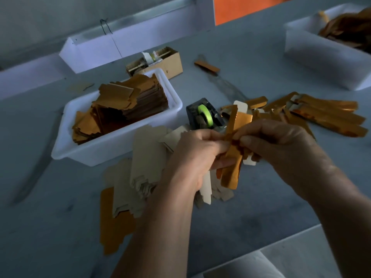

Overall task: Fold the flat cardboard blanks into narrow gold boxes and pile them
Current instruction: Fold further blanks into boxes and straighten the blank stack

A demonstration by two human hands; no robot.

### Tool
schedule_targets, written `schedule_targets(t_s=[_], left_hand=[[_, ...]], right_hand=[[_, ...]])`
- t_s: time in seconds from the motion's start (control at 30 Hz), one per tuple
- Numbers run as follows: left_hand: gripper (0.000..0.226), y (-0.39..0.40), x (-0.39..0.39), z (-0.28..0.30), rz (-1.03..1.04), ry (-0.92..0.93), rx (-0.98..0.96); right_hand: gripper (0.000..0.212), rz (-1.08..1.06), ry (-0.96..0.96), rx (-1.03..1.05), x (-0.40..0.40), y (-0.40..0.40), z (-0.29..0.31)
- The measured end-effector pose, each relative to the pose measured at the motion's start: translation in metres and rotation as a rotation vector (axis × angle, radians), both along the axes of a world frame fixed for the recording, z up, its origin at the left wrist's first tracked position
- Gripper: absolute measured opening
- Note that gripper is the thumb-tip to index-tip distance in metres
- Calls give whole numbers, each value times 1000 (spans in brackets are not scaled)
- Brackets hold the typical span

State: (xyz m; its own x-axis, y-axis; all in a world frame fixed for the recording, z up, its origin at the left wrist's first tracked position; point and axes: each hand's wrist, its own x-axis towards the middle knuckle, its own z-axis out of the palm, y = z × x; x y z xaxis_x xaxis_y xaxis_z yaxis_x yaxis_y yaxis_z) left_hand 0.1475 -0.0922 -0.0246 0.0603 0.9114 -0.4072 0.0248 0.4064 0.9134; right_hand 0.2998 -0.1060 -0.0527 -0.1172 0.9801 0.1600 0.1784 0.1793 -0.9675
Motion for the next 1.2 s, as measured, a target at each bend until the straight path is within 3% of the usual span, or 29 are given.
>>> schedule_targets(t_s=[0.27,0.47,0.67,1.0,1.2], left_hand=[[12,-15,-5,3,-17,29,61],[13,-16,-10,1,-56,2,73],[4,-18,-11,-1,-89,-37,44],[20,-24,0,-11,49,198,239],[19,-31,3,-12,106,199,296]], right_hand=[[48,-26,-271,40,-11,-3,4],[30,-95,-304,21,-15,-4,8],[29,-141,-398,13,-19,-5,9],[27,-279,-512,42,-29,-8,12],[27,-282,-562,35,-29,-9,15]])
